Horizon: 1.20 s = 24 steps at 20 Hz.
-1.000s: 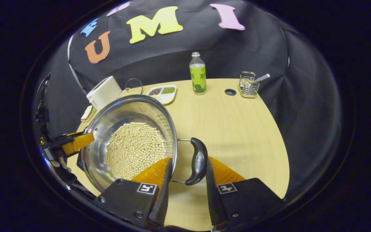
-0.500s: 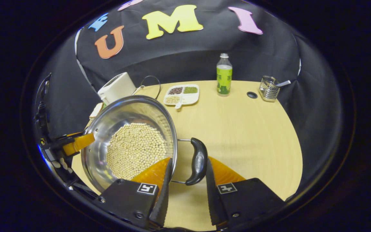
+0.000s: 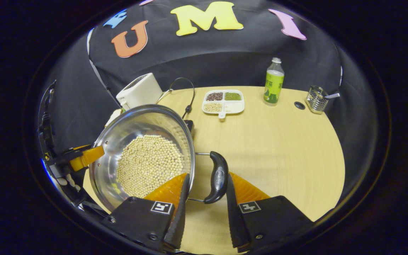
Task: First push the handle of the pot to place it horizontally, then grasp the pot with both hands and set it on the induction cooktop.
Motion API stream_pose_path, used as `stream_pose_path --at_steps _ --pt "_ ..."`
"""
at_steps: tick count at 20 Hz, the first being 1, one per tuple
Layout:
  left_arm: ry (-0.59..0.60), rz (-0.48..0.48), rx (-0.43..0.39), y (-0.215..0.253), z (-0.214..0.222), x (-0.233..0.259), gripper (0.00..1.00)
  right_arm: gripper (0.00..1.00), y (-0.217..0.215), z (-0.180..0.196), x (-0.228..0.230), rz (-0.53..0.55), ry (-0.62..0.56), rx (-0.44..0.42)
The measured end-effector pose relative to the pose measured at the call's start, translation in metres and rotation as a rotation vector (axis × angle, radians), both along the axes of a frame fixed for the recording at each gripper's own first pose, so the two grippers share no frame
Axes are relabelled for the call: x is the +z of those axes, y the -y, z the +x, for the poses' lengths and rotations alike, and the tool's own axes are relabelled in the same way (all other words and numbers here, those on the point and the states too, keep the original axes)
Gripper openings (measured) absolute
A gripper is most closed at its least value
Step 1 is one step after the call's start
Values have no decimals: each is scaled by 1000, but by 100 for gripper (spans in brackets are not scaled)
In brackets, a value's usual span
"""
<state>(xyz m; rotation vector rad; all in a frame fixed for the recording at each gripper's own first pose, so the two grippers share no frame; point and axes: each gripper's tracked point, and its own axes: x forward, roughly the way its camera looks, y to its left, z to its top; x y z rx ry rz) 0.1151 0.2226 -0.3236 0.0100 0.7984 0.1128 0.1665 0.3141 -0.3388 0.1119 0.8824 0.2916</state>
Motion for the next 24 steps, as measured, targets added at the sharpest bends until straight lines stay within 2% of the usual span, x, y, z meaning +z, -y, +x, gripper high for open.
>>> stream_pose_path --at_steps 9,24 --pt "-20 5 16 -39 12 -12 60 52 -43 15 -6 -11 -25 11" --pt "-35 -3 1 -43 21 -29 60 52 -49 26 -15 -11 -37 -7"
